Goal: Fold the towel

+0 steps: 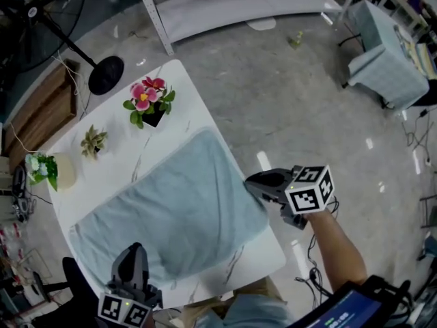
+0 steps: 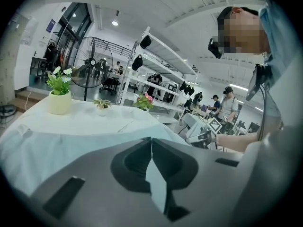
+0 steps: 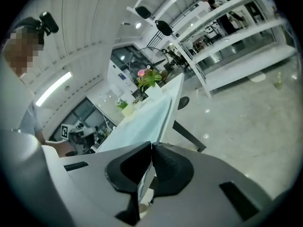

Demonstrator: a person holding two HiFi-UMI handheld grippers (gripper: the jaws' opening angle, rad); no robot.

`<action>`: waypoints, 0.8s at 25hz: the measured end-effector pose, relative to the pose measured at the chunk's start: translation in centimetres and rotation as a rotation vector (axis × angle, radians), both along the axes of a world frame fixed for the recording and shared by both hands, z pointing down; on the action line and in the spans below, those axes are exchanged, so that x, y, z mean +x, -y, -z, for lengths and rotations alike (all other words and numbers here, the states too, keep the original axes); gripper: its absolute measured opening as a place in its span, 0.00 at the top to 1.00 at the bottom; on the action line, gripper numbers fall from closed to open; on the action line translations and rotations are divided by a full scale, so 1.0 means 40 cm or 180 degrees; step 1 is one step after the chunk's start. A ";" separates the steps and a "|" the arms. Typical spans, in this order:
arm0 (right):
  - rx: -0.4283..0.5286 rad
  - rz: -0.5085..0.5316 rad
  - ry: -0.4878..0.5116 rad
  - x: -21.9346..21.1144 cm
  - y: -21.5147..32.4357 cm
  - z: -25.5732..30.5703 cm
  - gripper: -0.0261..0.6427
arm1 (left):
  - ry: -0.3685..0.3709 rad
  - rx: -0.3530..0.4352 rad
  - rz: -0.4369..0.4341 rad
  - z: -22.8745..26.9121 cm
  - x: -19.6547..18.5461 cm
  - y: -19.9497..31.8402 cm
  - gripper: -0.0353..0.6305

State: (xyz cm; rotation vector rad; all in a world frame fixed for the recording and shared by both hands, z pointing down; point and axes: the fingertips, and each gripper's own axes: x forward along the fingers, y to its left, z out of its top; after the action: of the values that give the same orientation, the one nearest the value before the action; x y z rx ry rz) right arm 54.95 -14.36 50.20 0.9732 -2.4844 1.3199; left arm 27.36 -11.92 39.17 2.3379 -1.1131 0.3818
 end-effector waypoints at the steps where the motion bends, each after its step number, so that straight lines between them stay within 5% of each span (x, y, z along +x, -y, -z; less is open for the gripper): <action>1: 0.0018 0.0018 -0.0094 -0.001 -0.002 0.000 0.93 | -0.0008 0.0009 0.0019 0.003 -0.004 0.003 0.93; 5: -0.0034 -0.0135 0.0006 0.002 -0.004 0.019 0.90 | -0.0058 0.0096 0.0112 0.020 -0.024 0.015 0.93; 7: -0.0152 -0.0120 0.0096 -0.012 -0.009 0.012 0.66 | -0.0090 0.0125 0.0145 0.018 -0.036 0.014 0.93; 8: -0.0182 -0.0087 0.0063 -0.019 -0.010 0.005 0.63 | -0.0113 0.0128 0.0151 0.014 -0.043 0.012 0.93; 10: -0.0166 -0.0086 -0.0150 -0.017 -0.004 -0.011 0.73 | -0.0163 0.0125 0.0137 0.003 -0.057 0.010 0.93; 11: -0.0162 -0.0128 -0.0225 -0.009 -0.001 -0.015 0.91 | -0.0186 0.0122 0.0127 -0.002 -0.064 0.009 0.93; 20: 0.0001 -0.0381 -0.0328 -0.017 0.000 0.102 0.93 | -0.0393 0.0218 0.0213 0.031 -0.124 -0.025 0.94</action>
State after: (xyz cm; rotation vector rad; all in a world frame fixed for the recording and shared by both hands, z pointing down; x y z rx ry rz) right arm 54.28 -14.36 46.10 1.1754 -2.3837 1.2679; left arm 22.39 -10.94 37.94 2.3415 -1.1579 0.1747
